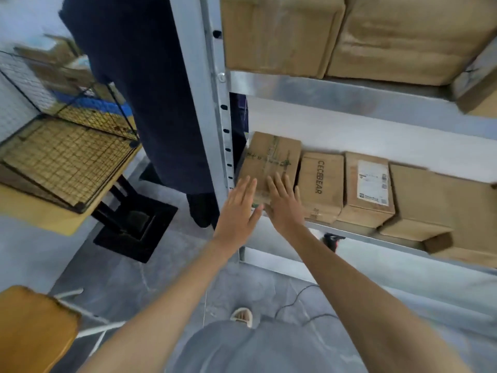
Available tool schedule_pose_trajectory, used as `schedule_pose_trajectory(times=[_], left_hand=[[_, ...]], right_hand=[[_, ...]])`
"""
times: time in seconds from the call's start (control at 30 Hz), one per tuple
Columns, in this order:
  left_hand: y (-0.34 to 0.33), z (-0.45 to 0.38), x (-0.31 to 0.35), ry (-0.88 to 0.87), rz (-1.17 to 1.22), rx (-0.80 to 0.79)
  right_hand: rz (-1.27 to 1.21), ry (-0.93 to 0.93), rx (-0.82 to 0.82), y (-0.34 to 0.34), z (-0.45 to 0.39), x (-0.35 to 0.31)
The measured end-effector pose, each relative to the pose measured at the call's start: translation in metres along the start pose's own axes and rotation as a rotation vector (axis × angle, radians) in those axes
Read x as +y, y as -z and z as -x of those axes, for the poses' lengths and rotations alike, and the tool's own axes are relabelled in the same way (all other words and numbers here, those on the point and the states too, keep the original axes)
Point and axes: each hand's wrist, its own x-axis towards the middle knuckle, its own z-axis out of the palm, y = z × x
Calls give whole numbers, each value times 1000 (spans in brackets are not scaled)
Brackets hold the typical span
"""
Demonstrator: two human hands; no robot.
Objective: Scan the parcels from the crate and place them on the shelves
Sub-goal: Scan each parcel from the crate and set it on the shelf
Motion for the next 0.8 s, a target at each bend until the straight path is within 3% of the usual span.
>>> schedule_pose_trajectory(times=[0.43,0.63,0.8], left_hand=[[-10,-1,-13,-1,220,17],[-20,17,-22,189,409,31],[-19,22,-23,241,460,-19]], right_hand=[[-105,42,185,-21,56,-12],[-334,-161,248,-21,42,-19],[-429,-273,202,-22,34,-26]])
